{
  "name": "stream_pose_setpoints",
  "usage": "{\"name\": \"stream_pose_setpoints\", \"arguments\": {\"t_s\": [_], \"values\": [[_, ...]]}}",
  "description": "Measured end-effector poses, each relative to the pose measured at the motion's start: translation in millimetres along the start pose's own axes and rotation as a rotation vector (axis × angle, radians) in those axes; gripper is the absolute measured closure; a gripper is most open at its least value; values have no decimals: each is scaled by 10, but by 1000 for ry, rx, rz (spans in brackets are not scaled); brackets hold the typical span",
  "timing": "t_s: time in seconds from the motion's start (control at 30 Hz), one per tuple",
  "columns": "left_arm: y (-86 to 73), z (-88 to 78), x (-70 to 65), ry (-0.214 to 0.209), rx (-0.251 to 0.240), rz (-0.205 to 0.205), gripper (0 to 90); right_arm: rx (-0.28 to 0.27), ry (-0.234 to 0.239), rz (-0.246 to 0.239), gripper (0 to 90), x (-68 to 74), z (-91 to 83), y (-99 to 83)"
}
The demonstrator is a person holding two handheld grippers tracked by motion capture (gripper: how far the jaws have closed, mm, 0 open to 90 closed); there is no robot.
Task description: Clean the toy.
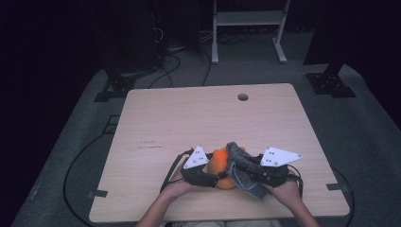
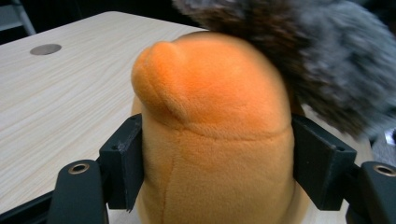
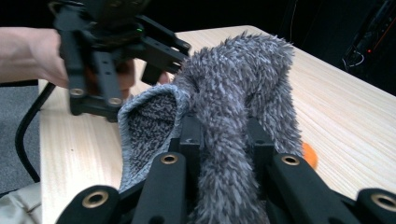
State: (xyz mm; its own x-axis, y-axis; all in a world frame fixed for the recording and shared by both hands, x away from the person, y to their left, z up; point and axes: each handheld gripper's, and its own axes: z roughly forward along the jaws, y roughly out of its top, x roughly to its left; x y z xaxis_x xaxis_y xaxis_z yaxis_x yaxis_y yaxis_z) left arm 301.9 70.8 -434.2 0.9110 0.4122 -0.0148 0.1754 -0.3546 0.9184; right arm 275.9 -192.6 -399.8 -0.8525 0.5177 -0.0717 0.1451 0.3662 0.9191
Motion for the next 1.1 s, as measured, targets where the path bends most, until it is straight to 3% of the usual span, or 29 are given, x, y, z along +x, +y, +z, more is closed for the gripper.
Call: {"name": "stream_pose_setpoints", "arguments": {"t_s": [0.1, 0.27, 0.33, 0.43, 0.5, 0.53, 0.63, 0.77, 0.83, 0.93, 0.97, 1.0, 1.07, 1.1], "values": [[-9, 1, -32, -21, -1, 21, 274, 11, -43, 74, 733, -197, -71, -155], [21, 41, -122, -25, 13, 85, 272, 10, -57, 104, 733, -254, -145, -207], [31, 20, -109, -24, 22, 112, 238, -3, -35, 96, 733, -235, -150, -184], [44, -17, -28, -10, 32, 52, 121, 6, -22, 85, 733, -219, -126, -203], [30, -5, -3, -27, 39, 19, 121, 7, -22, 87, 733, -224, -127, -204], [20, -1, -10, -39, 38, 30, 151, 10, -19, 87, 734, -224, -131, -200], [12, 18, -61, -55, 39, 65, 207, 19, -40, 28, 734, -147, -164, -121], [16, 68, -156, -65, 46, 128, 219, -32, 29, -34, 733, 12, -161, 57], [17, 56, -170, -62, 52, 133, 217, -5, 33, -63, 733, 57, -114, 83], [-8, 45, -131, -73, 37, 105, 214, -7, 30, -35, 733, -24, -115, 5], [-9, 45, -119, -73, 40, 103, 215, 26, -11, -22, 732, -123, -152, -72], [-8, 48, -119, -73, 40, 102, 215, 26, -11, -22, 732, -123, -152, -72], [-8, 57, -134, -73, 40, 110, 215, 31, -4, 43, 732, -242, -218, -187], [-8, 74, -143, -74, 42, 114, 215, 34, -3, 48, 732, -246, -226, -197]]}}
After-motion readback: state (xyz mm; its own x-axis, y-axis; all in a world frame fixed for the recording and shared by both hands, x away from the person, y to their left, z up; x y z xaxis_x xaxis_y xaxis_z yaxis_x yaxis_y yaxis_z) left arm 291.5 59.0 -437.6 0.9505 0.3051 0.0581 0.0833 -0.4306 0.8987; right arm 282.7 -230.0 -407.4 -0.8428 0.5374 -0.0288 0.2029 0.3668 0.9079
